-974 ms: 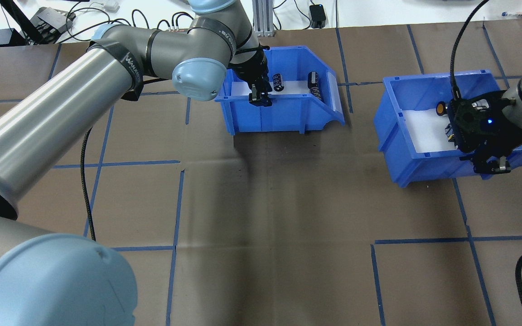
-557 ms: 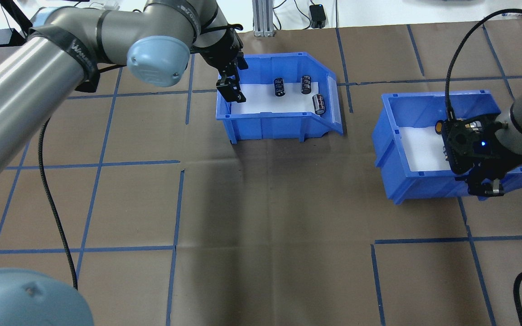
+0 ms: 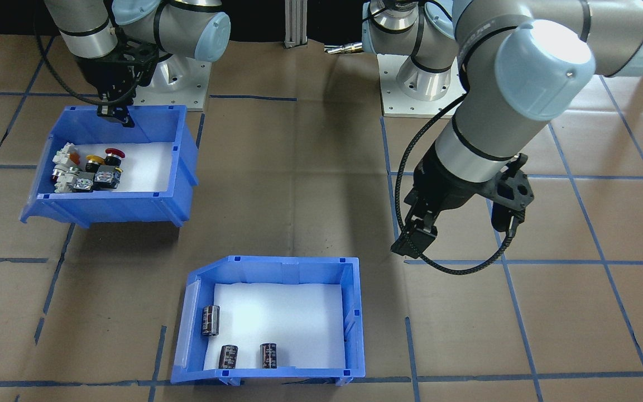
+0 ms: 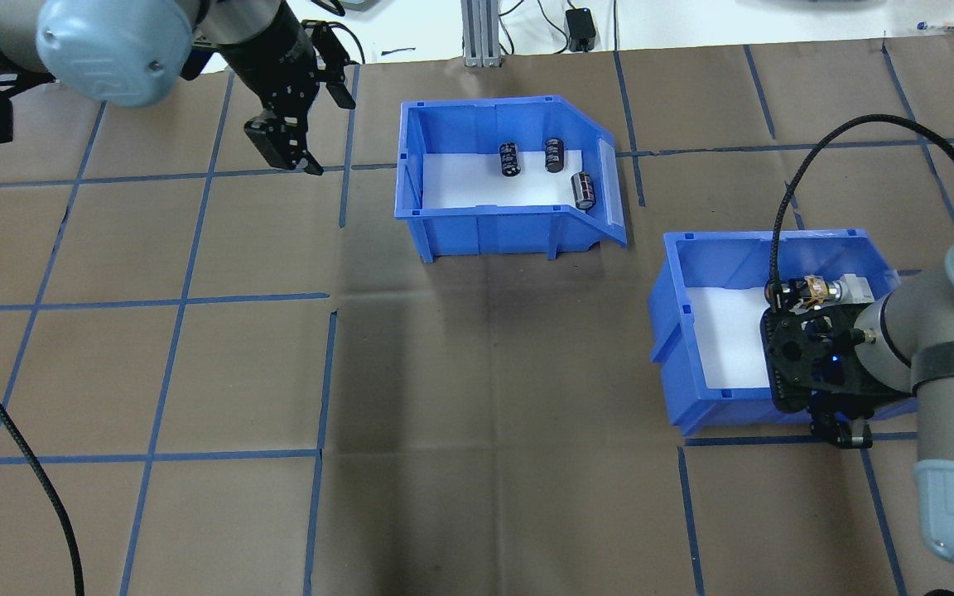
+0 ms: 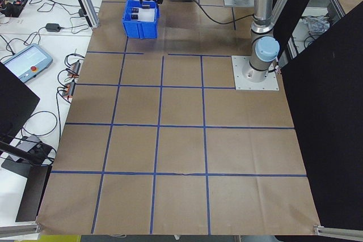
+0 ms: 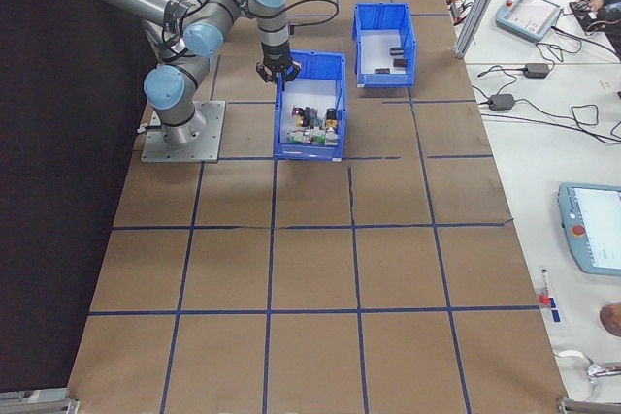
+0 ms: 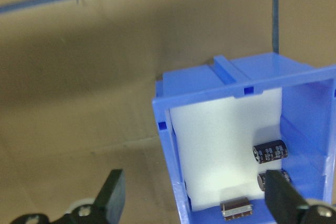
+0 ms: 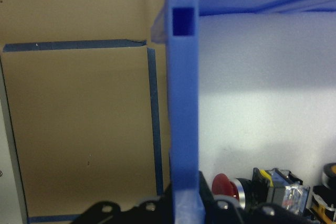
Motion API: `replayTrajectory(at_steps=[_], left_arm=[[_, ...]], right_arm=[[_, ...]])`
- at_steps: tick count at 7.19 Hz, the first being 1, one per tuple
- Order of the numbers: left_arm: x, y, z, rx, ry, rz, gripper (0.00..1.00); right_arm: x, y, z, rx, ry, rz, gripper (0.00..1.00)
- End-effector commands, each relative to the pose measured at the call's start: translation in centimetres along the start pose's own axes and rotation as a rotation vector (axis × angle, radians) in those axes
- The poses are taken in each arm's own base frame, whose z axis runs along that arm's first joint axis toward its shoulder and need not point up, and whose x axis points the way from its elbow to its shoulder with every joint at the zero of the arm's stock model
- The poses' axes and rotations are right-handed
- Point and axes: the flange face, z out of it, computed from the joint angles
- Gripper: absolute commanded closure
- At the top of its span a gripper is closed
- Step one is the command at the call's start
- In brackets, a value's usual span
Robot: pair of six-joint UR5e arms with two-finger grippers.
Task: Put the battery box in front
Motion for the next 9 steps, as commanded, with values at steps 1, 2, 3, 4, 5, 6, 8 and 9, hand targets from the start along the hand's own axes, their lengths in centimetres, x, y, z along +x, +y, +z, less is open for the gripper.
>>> replayTrajectory(at_steps=[1,2,3,4,5,6,8,9], left_arm=[[-3.1,-3.1,-3.0,0.075,-0.077,0.346,0.01],[-3.7,-3.7,-3.8,0.130,-0.129,0.545,0.01],[-4.1,-3.9,-4.1,0.134,-0.155,0.748,0.01],[-4.3,-4.3,-4.5,0.134,-0.160,0.867,0.00],[-4.6,-5.1,-4.1,0.120,-0.176,1.009,0.00],[-4.8,-5.4,-4.3,0.113,-0.181,1.101,0.00],[-6.2,-3.3,-7.1,0.144,-0.164,1.138,0.00],[-7.1,-2.2,-7.6,0.124,-0.161,1.146,0.00]], right_arm=[[-1.6,-4.7,0.2,0.009,-0.008,-0.018,0.94],[-2.0,-6.5,0.6,0.011,-0.021,-0.006,0.94],[-2.9,-8.8,0.8,0.006,-0.024,0.001,0.94],[-4.1,-11.3,0.9,0.005,-0.028,-0.003,0.94],[-4.9,-13.2,1.4,0.001,-0.041,0.009,0.94],[-5.2,-15.2,1.8,0.009,-0.019,0.019,0.94],[-5.8,-19.1,3.1,-0.005,0.010,0.038,0.94],[-6.0,-21.2,3.5,-0.013,0.034,0.042,0.94]])
